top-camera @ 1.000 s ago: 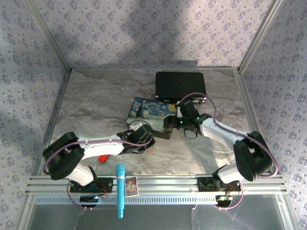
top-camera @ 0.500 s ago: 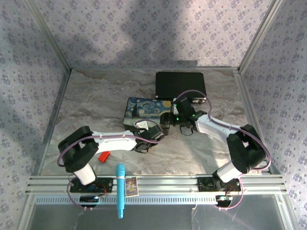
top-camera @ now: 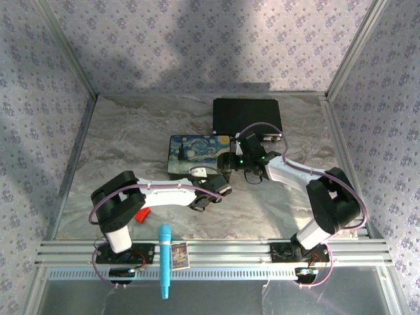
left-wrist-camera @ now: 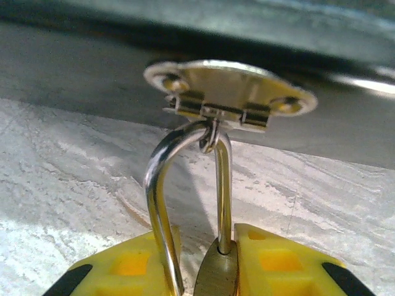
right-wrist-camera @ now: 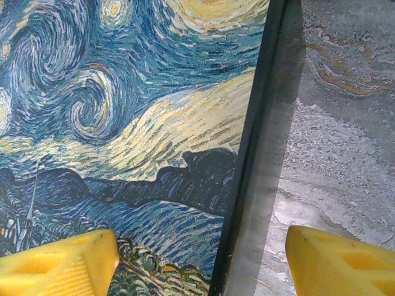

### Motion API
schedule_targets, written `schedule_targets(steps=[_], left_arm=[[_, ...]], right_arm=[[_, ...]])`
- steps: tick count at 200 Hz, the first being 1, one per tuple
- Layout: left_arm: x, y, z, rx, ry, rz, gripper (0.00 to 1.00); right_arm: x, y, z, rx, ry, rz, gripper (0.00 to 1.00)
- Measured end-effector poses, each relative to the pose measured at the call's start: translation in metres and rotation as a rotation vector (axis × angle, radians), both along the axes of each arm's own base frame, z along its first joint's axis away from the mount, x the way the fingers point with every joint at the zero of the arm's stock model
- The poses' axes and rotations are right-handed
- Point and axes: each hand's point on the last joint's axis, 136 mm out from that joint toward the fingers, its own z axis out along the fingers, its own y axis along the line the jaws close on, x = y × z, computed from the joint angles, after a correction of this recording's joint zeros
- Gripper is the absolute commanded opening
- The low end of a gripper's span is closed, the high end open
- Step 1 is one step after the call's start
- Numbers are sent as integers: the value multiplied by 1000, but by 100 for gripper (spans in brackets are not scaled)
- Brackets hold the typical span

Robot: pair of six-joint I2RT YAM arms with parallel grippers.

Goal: Unlock the padlock with the key

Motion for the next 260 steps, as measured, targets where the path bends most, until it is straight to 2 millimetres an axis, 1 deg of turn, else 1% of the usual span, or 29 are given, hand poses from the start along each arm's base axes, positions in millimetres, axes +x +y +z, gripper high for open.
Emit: schedule_targets(steps=[38, 46, 59, 70, 99, 116, 125, 144, 173, 193, 227, 239, 260], left_arm=[[-2, 5, 4, 55, 7, -29, 14], [-3, 7, 5, 63, 9, -36, 12], [-4, 8, 7, 72, 11, -46, 6], [-4, 10, 8, 81, 12, -54, 4], [-3, 13, 9, 86, 22, -70, 4], [-3, 15, 14, 89, 19, -77, 4], [-3, 17, 16, 98, 17, -82, 0], [-3, 21, 19, 108, 17, -91, 0], [-2, 22, 17, 130, 25, -102, 0], [0, 20, 12, 175, 36, -96, 0], [2, 15, 6, 159, 21, -102, 12], [3, 16, 5, 147, 9, -106, 19], [4, 14, 4, 140, 0, -113, 20]], right_arm=[[0, 1, 0, 4, -1, 3, 73], [0, 2, 0, 7, -1, 5, 73], [1, 2, 0, 9, -2, 6, 73], [1, 3, -1, 12, 0, 9, 73], [2, 4, 0, 16, -3, 10, 73], [2, 4, 0, 16, -4, 10, 73], [1, 5, 0, 18, -3, 13, 73], [1, 6, 1, 23, -4, 18, 73], [1, 7, 1, 24, -4, 19, 73], [1, 7, 0, 26, -3, 21, 73], [1, 7, -1, 25, 0, 18, 73], [1, 7, -1, 25, 0, 17, 73], [1, 7, -2, 24, 2, 17, 73]])
